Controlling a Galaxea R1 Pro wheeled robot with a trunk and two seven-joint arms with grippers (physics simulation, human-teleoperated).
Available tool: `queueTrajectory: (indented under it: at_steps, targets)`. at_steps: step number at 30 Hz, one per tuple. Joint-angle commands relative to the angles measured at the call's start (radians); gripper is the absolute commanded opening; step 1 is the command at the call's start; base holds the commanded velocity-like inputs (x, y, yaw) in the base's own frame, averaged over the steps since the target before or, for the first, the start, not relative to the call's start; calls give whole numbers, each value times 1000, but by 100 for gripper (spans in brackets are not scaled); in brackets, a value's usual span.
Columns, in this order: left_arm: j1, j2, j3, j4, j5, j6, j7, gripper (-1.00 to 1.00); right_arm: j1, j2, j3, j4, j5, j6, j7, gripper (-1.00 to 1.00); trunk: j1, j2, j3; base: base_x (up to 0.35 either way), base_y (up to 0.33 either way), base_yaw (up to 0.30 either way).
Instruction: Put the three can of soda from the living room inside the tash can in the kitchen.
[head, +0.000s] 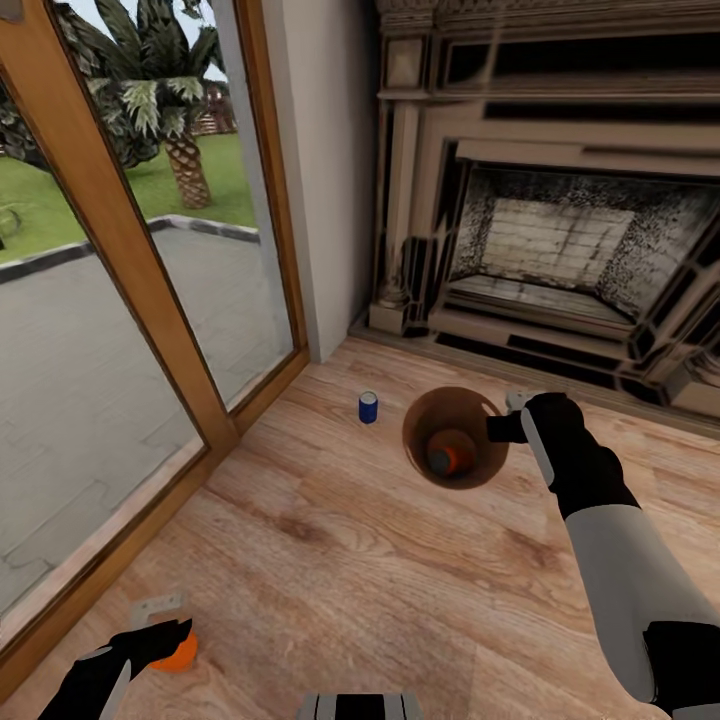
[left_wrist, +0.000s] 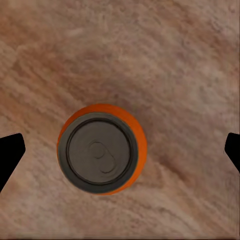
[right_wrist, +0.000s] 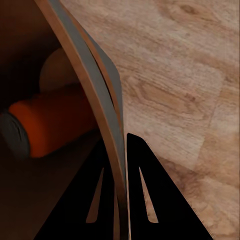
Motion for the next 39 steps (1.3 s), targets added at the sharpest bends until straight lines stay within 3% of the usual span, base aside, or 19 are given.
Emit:
queueTrajectory:
  at_steps: [1, 10, 35, 39]
  targets:
    - [0, 0, 0, 0, 0, 0, -1, 100, -1, 0, -1, -1, -9, 0, 4, -100, 0, 0, -4, 0, 0, 0]
    - [0, 0, 0, 0, 0, 0, -1, 100, -1, 1, -1, -1, -9, 0, 4, -100, 4, -3, -39, 0, 0, 0]
    - [0, 0, 0, 0, 0, 0, 0, 100, -7, 2, 1, -1, -9, 0, 4, -100, 4, -3, -39, 48, 30, 0]
    - [0, 0, 0, 0, 0, 0, 0, 100, -7, 2, 1, -1, -9, 0, 4, -100, 6, -3, -54, 1, 1, 0]
